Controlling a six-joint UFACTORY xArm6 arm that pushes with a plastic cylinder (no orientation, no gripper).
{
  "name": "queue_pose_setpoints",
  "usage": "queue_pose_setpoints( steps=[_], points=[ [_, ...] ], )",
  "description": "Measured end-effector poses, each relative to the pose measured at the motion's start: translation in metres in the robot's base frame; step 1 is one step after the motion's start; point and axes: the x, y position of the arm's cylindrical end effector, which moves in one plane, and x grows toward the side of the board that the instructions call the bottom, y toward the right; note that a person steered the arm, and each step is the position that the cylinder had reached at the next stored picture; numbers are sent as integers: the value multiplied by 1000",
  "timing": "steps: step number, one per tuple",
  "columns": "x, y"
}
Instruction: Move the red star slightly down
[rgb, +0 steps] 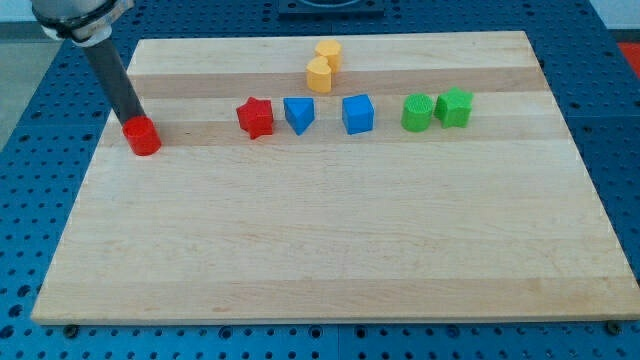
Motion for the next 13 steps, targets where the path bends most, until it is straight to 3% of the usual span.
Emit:
queue_pose_setpoints(
  steps=[2, 4, 5, 6, 13],
  points=[
    [-4, 25],
    [-55, 101],
    [-55, 159],
    [-56, 178],
    [-1, 162]
  ],
)
